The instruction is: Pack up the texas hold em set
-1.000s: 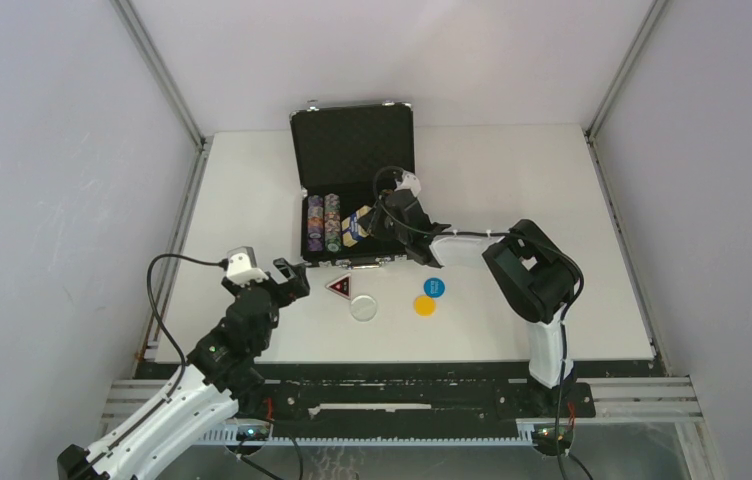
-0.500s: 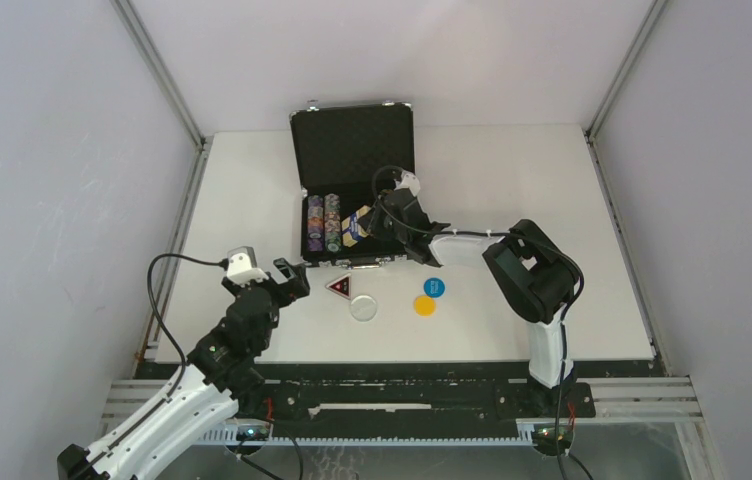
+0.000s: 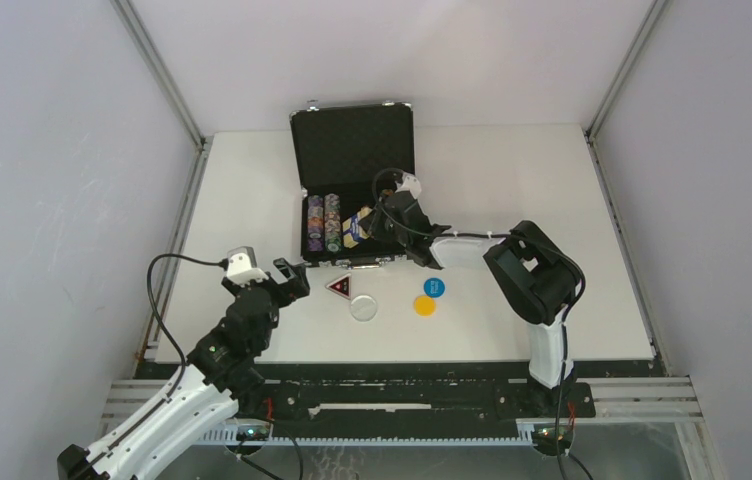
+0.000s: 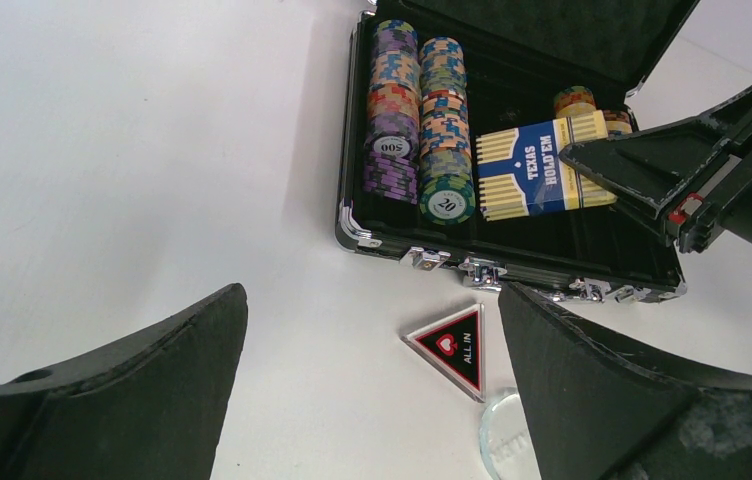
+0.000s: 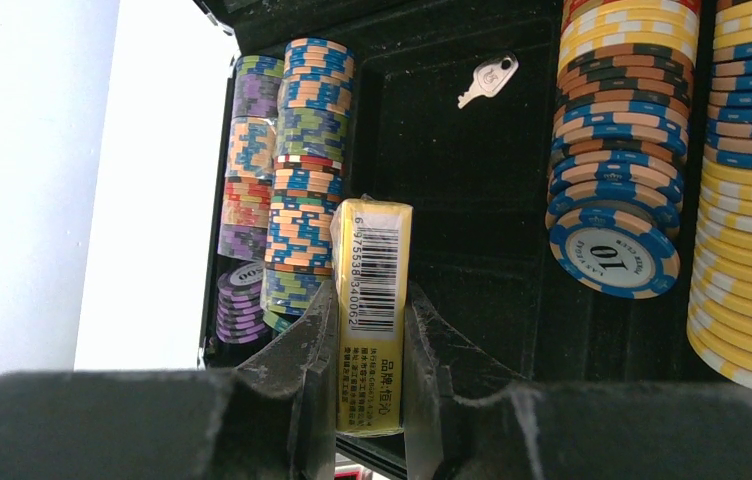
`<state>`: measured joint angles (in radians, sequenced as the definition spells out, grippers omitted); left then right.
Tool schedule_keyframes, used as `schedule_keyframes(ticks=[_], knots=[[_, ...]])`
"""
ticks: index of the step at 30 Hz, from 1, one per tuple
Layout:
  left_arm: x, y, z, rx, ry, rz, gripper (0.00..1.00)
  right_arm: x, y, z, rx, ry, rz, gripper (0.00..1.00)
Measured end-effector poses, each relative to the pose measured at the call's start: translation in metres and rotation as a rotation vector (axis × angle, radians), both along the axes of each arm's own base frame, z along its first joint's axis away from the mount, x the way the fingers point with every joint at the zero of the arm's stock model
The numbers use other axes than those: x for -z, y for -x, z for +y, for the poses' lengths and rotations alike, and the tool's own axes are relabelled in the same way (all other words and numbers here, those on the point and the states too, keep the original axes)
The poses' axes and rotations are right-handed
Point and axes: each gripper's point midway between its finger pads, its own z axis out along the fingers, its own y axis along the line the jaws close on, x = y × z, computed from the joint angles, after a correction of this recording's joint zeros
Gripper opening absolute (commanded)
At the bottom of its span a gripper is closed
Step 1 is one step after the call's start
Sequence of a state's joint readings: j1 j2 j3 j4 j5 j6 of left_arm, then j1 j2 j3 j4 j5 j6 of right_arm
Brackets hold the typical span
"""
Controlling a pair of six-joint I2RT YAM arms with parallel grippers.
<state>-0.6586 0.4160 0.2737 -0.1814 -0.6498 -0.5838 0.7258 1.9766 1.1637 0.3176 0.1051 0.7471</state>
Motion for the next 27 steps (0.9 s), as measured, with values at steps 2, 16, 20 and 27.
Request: schedule_keyframes(ticks=[2,16,20,27], knots=[[0.000,0.000,0.000,0.000,0.000,0.000,1.00,0.001,0.001,-0.001,0.001,0.001,0.000,0.00],[0.000,0.000,0.000,0.000,0.000,0.000,1.00,0.002,0.006,-0.001,-0.001,0.003,0.001,0.15],[0.000,0.000,0.000,0.000,0.000,0.000,1.00,0.002,0.007,-0.001,-0.003,-0.002,0.000,0.44],[0.000,0.000,0.000,0.001,0.000,0.001,1.00,0.030,0.031,-0.007,-0.040,0.078,0.070,0.57]])
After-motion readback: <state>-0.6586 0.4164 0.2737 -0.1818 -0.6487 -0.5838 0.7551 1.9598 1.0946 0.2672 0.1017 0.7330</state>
